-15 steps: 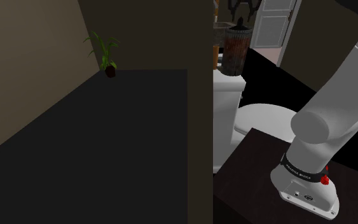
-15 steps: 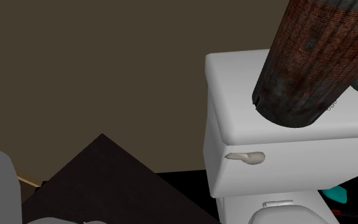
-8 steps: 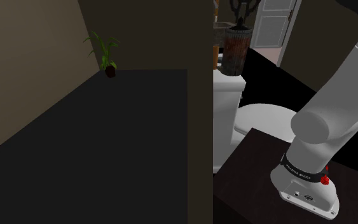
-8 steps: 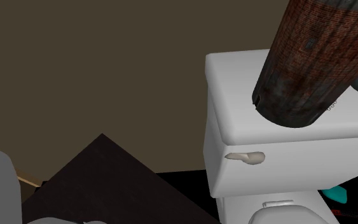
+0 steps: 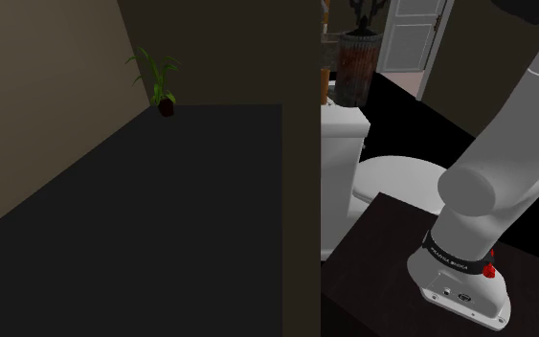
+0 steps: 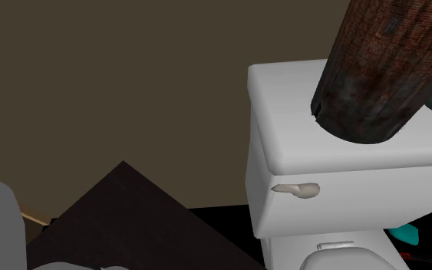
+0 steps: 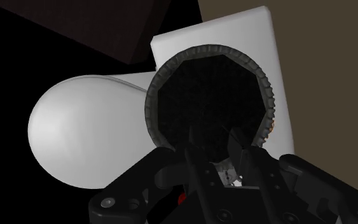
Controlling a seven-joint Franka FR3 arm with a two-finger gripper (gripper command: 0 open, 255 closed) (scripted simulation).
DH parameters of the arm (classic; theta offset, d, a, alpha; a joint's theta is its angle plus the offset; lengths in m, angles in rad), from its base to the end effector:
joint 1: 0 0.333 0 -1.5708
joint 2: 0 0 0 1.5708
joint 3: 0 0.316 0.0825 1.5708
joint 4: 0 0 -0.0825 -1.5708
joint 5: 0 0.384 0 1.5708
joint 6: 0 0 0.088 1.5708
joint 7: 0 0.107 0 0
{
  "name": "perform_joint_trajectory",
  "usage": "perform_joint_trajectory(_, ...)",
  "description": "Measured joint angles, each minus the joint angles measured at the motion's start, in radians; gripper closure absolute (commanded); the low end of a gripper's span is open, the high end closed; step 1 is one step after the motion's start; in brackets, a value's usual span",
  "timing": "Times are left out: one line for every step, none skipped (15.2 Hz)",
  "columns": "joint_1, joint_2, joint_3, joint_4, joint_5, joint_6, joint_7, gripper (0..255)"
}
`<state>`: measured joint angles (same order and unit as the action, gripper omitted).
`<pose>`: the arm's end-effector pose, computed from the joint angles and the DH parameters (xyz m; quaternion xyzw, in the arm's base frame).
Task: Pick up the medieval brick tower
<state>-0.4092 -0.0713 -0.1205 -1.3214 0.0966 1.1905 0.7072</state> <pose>0.4187 -0.2343 0.7418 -0.8231 0.5650 0.0342 0.0468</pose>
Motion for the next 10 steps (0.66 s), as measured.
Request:
perform_joint_trajectory(-0.001,0.018,-0.002,0.04,0.003,-0.022,-0.001,255)
perform_joint_trajectory(-0.002,0.028,-0.003,0.064,0.005,-0.037,0.0,255)
perform_joint_trajectory(-0.003,0.041,-0.004,0.099,0.007,-0.059,0.001,255)
perform_joint_trajectory(-0.003,0.049,-0.005,0.122,0.009,-0.073,0.002,255)
perform_joint_trajectory(-0.004,0.066,-0.006,0.158,0.012,-0.093,0.003,255)
perform_joint_trajectory(-0.005,0.08,-0.007,0.19,0.015,-0.111,0.005,255)
perform_joint_trajectory(-0.008,0.098,-0.01,0.231,0.019,-0.134,0.003,255)
perform_joint_trajectory(-0.01,0.12,-0.011,0.279,0.024,-0.161,0.004,255)
perform_joint_trajectory(-0.013,0.14,-0.014,0.323,0.029,-0.185,0.003,255)
perform_joint_trajectory(-0.015,0.153,-0.015,0.352,0.032,-0.201,0.004,255)
